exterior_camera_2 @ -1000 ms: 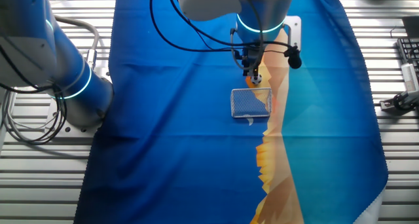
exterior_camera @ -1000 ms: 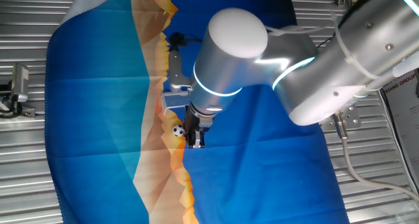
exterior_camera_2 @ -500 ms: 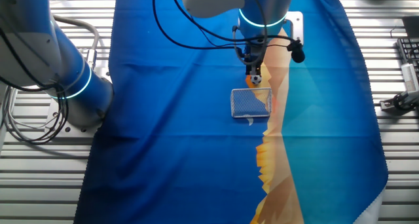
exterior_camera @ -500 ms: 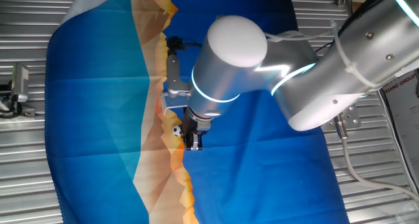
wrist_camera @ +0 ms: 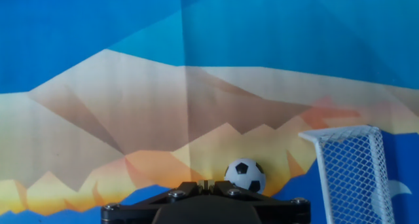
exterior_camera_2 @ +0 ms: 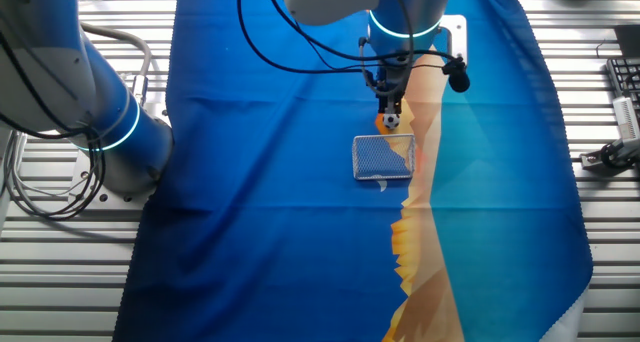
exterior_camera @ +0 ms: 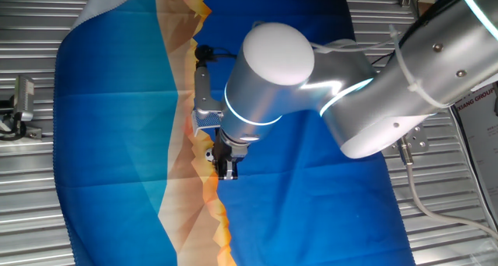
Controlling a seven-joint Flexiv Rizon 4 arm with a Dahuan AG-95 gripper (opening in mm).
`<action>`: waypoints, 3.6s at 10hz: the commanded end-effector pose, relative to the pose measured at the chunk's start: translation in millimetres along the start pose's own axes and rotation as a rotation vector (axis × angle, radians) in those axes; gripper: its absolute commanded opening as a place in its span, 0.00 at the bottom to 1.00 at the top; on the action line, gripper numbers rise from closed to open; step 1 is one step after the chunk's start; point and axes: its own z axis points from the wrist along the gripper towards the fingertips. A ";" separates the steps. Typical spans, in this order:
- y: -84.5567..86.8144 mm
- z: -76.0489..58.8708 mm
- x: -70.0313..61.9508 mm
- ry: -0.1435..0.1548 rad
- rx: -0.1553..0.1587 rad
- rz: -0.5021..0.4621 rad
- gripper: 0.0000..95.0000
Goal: Push the soccer ball into the goal
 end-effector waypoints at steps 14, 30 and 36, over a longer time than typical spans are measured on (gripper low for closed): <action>-0.1 4.1 -4.5 0.004 0.020 -0.004 0.00; -11.7 3.7 -5.1 0.001 0.048 -0.045 0.00; -21.5 2.6 -4.2 0.003 0.043 -0.061 0.00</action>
